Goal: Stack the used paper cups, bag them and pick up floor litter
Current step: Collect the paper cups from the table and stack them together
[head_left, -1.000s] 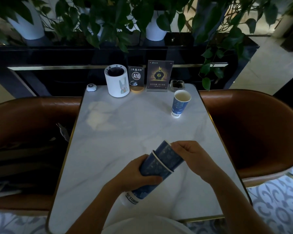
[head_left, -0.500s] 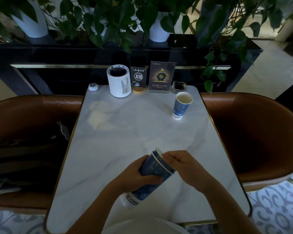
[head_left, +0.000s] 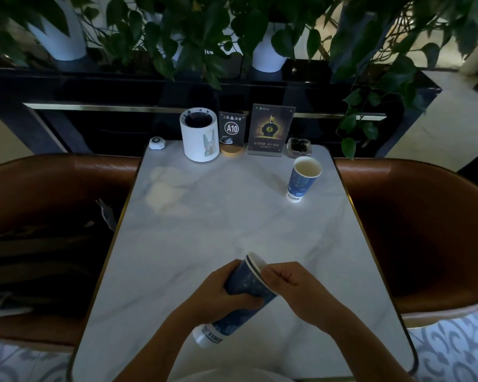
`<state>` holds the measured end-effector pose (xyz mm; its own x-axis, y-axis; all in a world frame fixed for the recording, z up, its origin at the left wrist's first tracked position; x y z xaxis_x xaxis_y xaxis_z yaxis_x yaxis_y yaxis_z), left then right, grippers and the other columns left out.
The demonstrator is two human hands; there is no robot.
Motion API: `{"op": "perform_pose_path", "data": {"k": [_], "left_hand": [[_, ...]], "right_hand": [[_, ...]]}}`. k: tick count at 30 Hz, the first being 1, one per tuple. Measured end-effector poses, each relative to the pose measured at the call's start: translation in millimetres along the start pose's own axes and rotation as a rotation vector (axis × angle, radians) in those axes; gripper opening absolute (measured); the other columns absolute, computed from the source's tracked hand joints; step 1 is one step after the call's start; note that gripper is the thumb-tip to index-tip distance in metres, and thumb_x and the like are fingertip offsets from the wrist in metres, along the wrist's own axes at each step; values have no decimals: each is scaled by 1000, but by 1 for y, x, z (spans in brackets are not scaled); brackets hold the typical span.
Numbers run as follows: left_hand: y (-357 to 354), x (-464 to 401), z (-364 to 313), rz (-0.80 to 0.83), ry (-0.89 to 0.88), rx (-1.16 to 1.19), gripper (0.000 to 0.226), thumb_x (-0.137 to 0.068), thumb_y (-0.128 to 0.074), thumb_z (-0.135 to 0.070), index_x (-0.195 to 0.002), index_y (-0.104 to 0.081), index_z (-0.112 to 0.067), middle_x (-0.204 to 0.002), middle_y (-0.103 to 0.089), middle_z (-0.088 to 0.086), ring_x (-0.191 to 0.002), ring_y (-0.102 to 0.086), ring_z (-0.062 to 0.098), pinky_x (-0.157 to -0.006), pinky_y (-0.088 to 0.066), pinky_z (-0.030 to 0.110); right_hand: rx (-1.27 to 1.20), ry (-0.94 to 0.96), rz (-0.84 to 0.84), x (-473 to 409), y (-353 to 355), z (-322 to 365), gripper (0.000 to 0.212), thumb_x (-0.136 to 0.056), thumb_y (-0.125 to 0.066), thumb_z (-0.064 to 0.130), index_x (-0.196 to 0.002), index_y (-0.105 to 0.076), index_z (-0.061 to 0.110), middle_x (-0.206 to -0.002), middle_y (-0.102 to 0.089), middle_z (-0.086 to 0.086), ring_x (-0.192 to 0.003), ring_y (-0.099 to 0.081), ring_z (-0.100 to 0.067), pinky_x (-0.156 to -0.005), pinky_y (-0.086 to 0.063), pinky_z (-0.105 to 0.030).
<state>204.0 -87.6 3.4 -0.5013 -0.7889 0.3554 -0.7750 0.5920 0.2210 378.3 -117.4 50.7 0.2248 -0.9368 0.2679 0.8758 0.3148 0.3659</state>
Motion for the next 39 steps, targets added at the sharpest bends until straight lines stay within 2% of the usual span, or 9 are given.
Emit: {"op": "perform_pose_path", "data": {"k": [7, 12, 15, 21, 25, 27, 30, 34, 39], "left_hand": [[4, -16, 2, -118, -39, 19, 62, -55, -86, -43, -112, -62, -34, -99, -75, -9, -85, -72, 6, -73, -59, 27], [12, -35, 0, -193, -53, -8, 60, -54, -87, -49, -108, -62, -38, -96, -75, -16, -82, -72, 4, -68, -58, 22], [17, -48, -2, -208, -54, -2, 61, -53, -86, -47, -107, -62, -37, -96, -73, -22, -80, -72, 5, -64, -55, 18], [32, -75, 1, -208, 18, 31, 64, -51, -85, -48, -109, -61, -36, -96, -73, -21, -83, -72, 5, -64, -55, 20], [39, -90, 5, -217, 56, 105, 57, -50, -83, -40, -104, -65, -29, -94, -75, -8, -80, -71, 13, -64, -56, 25], [41, -96, 8, -221, 70, 124, 57, -51, -83, -39, -104, -66, -28, -93, -75, -7, -80, -72, 14, -65, -56, 25], [44, -103, 12, -222, 96, 150, 55, -50, -85, -37, -101, -67, -29, -90, -76, -4, -78, -72, 13, -64, -55, 25], [44, -106, 16, -227, 115, 158, 54, -51, -86, -36, -101, -67, -29, -90, -77, -2, -77, -72, 14, -65, -56, 27], [47, -101, 21, -249, 127, 162, 56, -48, -86, -36, -101, -67, -28, -89, -77, -2, -78, -72, 15, -66, -57, 28]], "right_hand": [[57, 50, 0, -23, 9, 2, 44, -99, -43, 33, -77, -59, -2, -65, -54, 0, -58, -47, -4, -54, -38, -16], [103, 127, -64, -44, 20, 1, 48, -94, -42, 40, -71, -50, -1, -62, -47, -15, -57, -40, -8, -53, -33, -26], [150, 141, -82, -56, 27, -5, 41, -98, -46, 31, -68, -46, 3, -59, -42, -4, -56, -37, -6, -52, -30, -23], [110, 84, -220, -87, 68, -11, 27, -94, -49, 2, -75, -66, 9, -69, -69, 5, -67, -64, -5, -64, -46, -13], [242, 65, -398, -119, 112, -30, 30, -91, -46, -5, -71, -66, 6, -64, -71, 6, -63, -67, -6, -60, -46, -9], [331, 77, -492, -136, 133, -43, 28, -91, -47, -3, -70, -63, 7, -63, -69, 7, -61, -66, -9, -57, -47, -13], [503, 94, -641, -160, 160, -57, 23, -93, -50, 11, -72, -58, 7, -65, -68, -4, -58, -61, -22, -55, -49, -35], [739, 154, -705, -190, 181, -57, 7, -88, -59, 10, -87, -66, 7, -80, -69, -12, -71, -61, -29, -67, -50, -39], [993, 48, -629, -218, 185, -64, 16, -79, -71, 14, -94, -68, 6, -92, -72, -15, -83, -65, -35, -81, -49, -40]]}}
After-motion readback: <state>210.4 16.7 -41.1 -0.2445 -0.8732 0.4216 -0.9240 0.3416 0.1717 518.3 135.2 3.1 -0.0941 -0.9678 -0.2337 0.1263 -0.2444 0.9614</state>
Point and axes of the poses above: each hand's wrist, its own x-axis away from the middle knuckle, its own y-axis out of the back of the hand, z = x × y, the point moved 2 cm from there along -x, towards the middle knuckle
